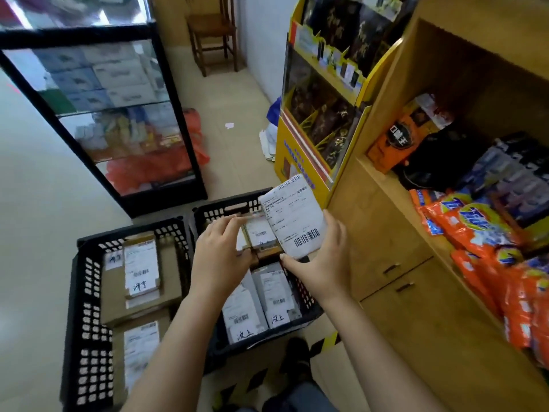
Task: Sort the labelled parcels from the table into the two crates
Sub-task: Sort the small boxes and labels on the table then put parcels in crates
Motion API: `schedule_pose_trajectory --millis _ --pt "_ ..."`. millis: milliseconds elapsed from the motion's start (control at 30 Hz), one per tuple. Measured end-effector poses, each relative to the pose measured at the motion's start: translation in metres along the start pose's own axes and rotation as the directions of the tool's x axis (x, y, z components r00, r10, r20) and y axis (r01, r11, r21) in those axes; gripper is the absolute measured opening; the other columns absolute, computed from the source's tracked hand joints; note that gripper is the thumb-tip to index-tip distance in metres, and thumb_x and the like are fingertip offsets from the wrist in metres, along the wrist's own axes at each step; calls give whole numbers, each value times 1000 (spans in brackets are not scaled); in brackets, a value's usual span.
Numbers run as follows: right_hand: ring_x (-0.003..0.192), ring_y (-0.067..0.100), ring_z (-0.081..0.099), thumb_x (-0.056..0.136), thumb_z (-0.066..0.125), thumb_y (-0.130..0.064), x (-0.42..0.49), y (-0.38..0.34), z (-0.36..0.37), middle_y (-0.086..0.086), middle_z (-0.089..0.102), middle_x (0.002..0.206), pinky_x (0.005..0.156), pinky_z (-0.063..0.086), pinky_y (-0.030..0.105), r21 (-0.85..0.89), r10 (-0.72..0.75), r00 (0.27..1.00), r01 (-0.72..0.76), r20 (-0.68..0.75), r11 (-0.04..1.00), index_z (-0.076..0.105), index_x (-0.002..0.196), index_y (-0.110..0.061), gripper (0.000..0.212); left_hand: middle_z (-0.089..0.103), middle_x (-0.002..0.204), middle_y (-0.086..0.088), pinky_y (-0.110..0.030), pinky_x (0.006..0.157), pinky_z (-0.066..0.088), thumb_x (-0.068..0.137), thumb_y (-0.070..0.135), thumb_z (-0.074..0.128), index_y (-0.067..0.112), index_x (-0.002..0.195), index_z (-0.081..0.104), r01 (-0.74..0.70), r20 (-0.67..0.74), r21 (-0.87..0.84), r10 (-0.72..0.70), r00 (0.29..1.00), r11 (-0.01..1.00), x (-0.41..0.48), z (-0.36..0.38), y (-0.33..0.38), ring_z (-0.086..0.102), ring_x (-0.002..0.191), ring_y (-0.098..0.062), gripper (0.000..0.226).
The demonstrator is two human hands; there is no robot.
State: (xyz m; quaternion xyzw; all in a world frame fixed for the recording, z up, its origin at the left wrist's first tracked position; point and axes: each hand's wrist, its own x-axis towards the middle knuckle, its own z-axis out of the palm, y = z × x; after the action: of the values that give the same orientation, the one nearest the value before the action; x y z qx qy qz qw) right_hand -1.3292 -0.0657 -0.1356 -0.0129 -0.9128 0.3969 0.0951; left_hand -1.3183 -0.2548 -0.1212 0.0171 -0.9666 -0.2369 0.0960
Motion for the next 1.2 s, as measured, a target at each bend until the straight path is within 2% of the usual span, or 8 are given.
schedule_pose_trajectory --millis 200,500,633,800,867,1000,1100,1200 --pt "130 20 35 61 86 -46 72 46 27 -4 29 143 93 48 39 -92 -45 972 68 233 993 23 148 -24 109 59 123 -5 -39 97 41 76 14 73 12 127 58 201 -20 -27 -202 979 979 38 49 4 51 117 -26 53" --pt "133 17 27 62 86 -42 95 111 77 -2 29 145 100 33 30 -130 1 860 76 511 989 22 151 -22 111 56 123 0 -36 94 43 81 16 69 15 126 56 398 125 -5 -394 910 917 38 119 -24 50 113 -21 47" --pt "132 14 26 62 85 -41 83 154 101 -4 30 143 96 26 23 -135 21 776 83 631 987 23 150 -22 109 48 135 3 -28 90 42 87 19 64 19 137 47 452 285 -10 -431 856 892 36 159 -51 47 120 -14 53" --pt "131 11 25 61 87 -38 67 203 133 -6 29 142 99 22 19 -143 61 660 71 749 987 24 149 -24 110 39 149 3 -32 107 36 85 23 71 23 148 30 553 528 -76 -437 729 830 20 219 -68 38 135 -15 75" --pt "131 12 24 60 88 -35 66 217 147 -6 28 142 100 23 21 -142 66 624 73 779 987 24 149 -25 110 41 147 3 -23 100 32 84 21 72 24 146 33 595 560 -112 -444 699 796 8 241 -72 38 133 -14 73" --pt "131 13 24 61 88 -29 69 238 167 -6 26 144 98 26 23 -165 71 546 125 835 978 22 150 -25 111 49 138 3 -15 88 28 85 20 70 21 141 40 620 540 -181 -450 711 763 -15 276 -84 43 127 -14 63" --pt "134 15 21 63 85 -24 70 249 178 -7 23 145 96 35 26 -186 54 490 225 870 956 22 150 -29 108 41 146 1 -15 96 23 84 21 71 19 147 32 594 551 -137 -437 711 793 -28 297 -95 35 134 -17 74" --pt "140 17 12 68 83 -16 63 256 191 -4 13 151 101 44 36 -223 90 409 291 908 931 19 151 -32 106 24 157 0 -29 114 16 82 27 72 20 152 23 563 515 -17 -476 713 826 -37 310 -113 18 144 -20 86"
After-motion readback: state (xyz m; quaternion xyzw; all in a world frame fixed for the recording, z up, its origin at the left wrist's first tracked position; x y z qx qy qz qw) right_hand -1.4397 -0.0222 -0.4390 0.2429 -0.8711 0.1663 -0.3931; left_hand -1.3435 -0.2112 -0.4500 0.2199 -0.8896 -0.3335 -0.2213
